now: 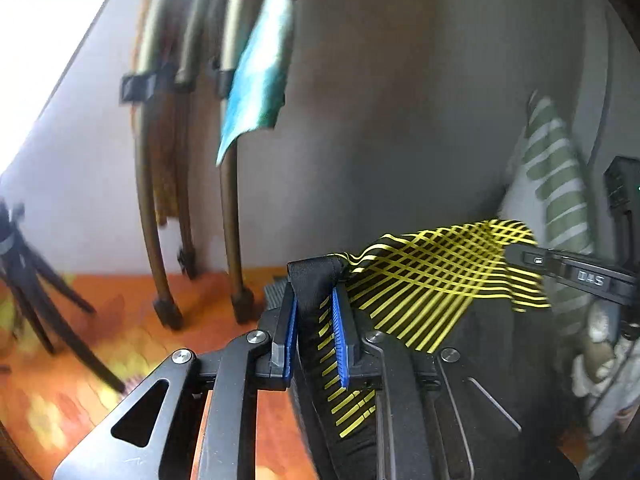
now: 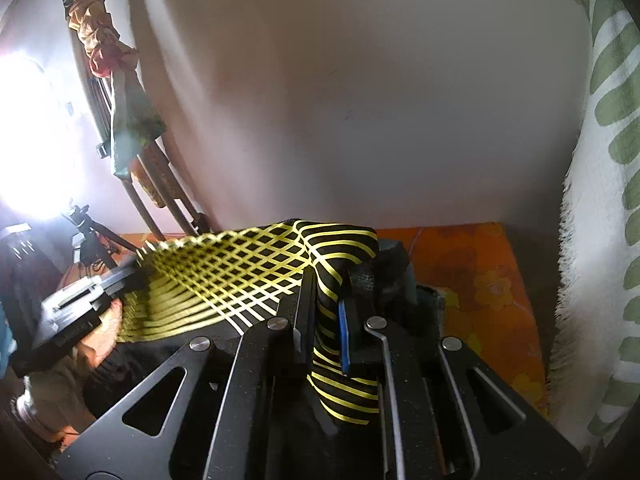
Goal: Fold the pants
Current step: 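Lower the bundle onto the clothes stack and open both grippers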
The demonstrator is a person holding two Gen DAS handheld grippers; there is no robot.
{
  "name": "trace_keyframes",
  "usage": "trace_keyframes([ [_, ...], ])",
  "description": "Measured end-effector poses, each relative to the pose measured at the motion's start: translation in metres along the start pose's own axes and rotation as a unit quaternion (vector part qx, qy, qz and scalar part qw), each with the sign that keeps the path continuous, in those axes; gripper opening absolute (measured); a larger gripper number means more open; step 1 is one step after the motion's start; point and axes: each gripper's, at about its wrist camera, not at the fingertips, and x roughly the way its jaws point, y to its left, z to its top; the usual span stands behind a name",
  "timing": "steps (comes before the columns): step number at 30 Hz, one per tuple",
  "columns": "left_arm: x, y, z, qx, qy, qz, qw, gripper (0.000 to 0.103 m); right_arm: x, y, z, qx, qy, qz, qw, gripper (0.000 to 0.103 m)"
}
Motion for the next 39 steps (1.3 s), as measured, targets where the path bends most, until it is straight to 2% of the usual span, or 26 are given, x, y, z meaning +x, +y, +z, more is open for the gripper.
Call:
trace_keyframes([
  [2,0.018,-0.003,0.004,0.017,0.02,0.022,0.9994,0.015,0.009,0.001,0.001,-0.01,0.007,-0.013,1.0,0.01],
  [3,0.028,-0.002,0.004,0.015,0.036,0.03,0.9988,0.02,0.017,0.002,0.001,-0.018,0.017,-0.019,1.0,0.01],
  [5,0.038,0.004,0.001,-0.004,0.054,0.042,0.9977,0.021,0.027,0.0,0.0,-0.021,0.029,-0.045,0.998,0.014],
  [7,0.038,0.009,-0.001,-0.017,0.054,0.041,0.9975,0.035,0.031,-0.004,-0.001,-0.019,0.032,-0.067,0.997,0.034],
  [9,0.03,0.017,-0.005,-0.017,0.053,0.047,0.9973,0.042,0.025,-0.009,-0.003,-0.01,0.024,-0.075,0.997,0.036],
  [12,0.018,0.029,-0.005,-0.028,0.053,0.046,0.9972,0.043,0.006,-0.02,-0.009,0.003,0.01,-0.087,0.996,0.036],
  [14,0.008,0.032,-0.005,-0.033,0.051,0.04,0.9974,0.043,-0.013,-0.025,-0.014,0.011,-0.001,-0.072,0.997,0.036],
  [20,-0.039,0.021,-0.018,-0.024,0.052,0.002,0.9984,0.043,-0.064,-0.016,-0.046,0.017,-0.017,-0.046,0.999,0.036],
  [23,-0.065,0.014,-0.025,-0.019,0.05,-0.011,0.9985,0.047,-0.09,-0.004,-0.062,0.009,-0.029,-0.05,0.998,0.044],
  [25,-0.085,0.01,-0.03,-0.015,0.044,-0.018,0.9988,0.055,-0.108,0.004,-0.071,0.008,-0.038,-0.048,0.998,0.05],
  [29,-0.118,0.003,-0.038,-0.01,0.037,-0.026,0.9989,0.055,-0.139,0.018,-0.09,0.008,-0.049,-0.053,0.997,0.055],
  [31,-0.137,-0.002,-0.041,-0.008,0.03,-0.028,0.9991,0.055,-0.154,0.024,-0.099,0.008,-0.058,-0.057,0.997,0.061],
  [34,-0.168,-0.013,-0.044,0.004,0.014,-0.033,0.9993,0.063,-0.172,0.037,-0.11,0.014,-0.064,-0.049,0.997,0.063],
  [39,-0.218,-0.026,-0.054,0.028,-0.02,-0.035,0.9988,0.065,-0.2,0.06,-0.128,0.024,-0.072,-0.05,0.996,0.069],
])
